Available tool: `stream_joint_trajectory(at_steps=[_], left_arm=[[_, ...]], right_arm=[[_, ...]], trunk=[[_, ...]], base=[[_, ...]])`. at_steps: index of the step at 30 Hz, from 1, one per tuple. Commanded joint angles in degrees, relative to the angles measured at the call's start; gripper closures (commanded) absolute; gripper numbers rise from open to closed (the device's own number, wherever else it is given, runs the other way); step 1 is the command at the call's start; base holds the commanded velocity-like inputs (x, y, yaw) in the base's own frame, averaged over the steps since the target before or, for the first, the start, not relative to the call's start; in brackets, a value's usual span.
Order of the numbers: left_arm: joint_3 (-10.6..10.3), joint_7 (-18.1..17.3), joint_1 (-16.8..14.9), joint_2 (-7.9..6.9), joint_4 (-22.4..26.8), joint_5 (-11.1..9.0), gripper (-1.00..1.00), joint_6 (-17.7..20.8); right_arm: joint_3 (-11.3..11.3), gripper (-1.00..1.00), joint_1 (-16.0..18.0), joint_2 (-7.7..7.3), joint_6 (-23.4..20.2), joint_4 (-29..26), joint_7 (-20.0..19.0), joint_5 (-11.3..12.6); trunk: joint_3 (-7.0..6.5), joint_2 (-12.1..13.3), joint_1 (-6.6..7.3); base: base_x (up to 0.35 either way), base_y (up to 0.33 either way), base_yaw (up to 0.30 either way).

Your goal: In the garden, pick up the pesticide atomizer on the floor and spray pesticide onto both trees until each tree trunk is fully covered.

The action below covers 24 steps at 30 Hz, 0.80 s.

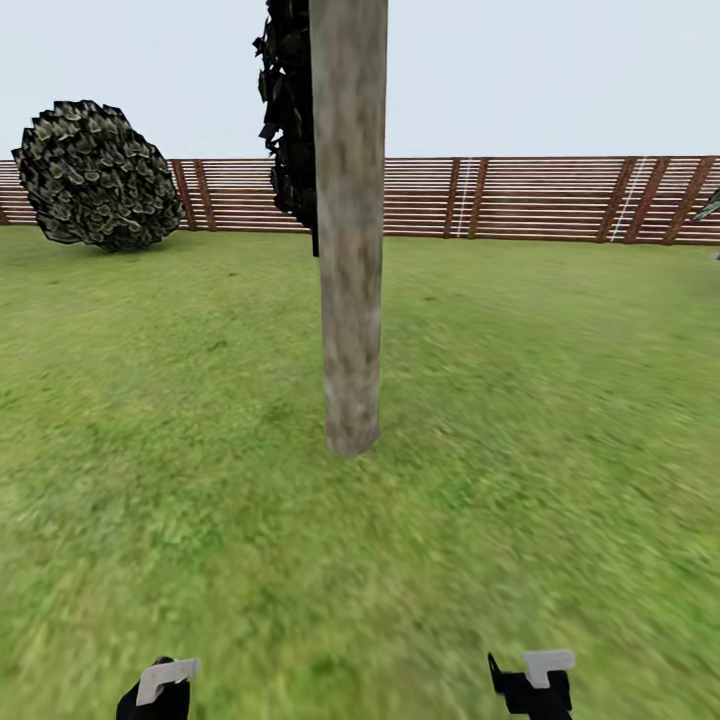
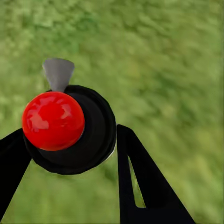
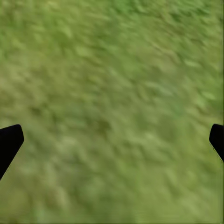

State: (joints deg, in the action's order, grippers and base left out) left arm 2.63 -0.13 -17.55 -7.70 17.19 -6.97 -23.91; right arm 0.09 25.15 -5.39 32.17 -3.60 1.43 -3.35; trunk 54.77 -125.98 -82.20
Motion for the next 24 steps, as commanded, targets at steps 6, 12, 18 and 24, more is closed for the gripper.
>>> stream_joint_trajectory(at_steps=[6, 12, 18, 24], left_arm=[[-0.13, -0.33, -0.03, 0.06, 0.01, -0.33, 1.0, -0.23], [-0.21, -0.25, 0.05, -0.03, 0.01, -0.31, 1.0, -0.27], [-0.25, 0.1, 0.08, -0.01, 0.33, 0.06, 1.0, -1.25], [-0.18, -0.2, 0.15, -0.15, 0.63, -0.21, 1.0, -1.84]], right_arm=[[-0.01, -1.0, -0.42, 0.17, 0.16, 0.45, 0.03, -0.28], [-0.06, -1.0, -0.54, 0.92, 0.17, 0.45, -0.04, -0.2], [-0.03, -1.0, -0.54, 1.36, 0.11, 0.44, -0.06, -0.17], [-0.01, -1.0, -0.54, 1.57, 0.09, 0.44, -0.25, -0.3]], trunk=[[0.05, -0.02, -0.02], [0.05, -0.02, -0.02], [0.05, -0.02, -0.02], [0.05, -0.02, -0.02]], base=[[0.339, 0.0, 0.0], [0.339, -0.013, 0.0], [0.325, -0.098, 0.0], [0.308, -0.129, 0.0]])
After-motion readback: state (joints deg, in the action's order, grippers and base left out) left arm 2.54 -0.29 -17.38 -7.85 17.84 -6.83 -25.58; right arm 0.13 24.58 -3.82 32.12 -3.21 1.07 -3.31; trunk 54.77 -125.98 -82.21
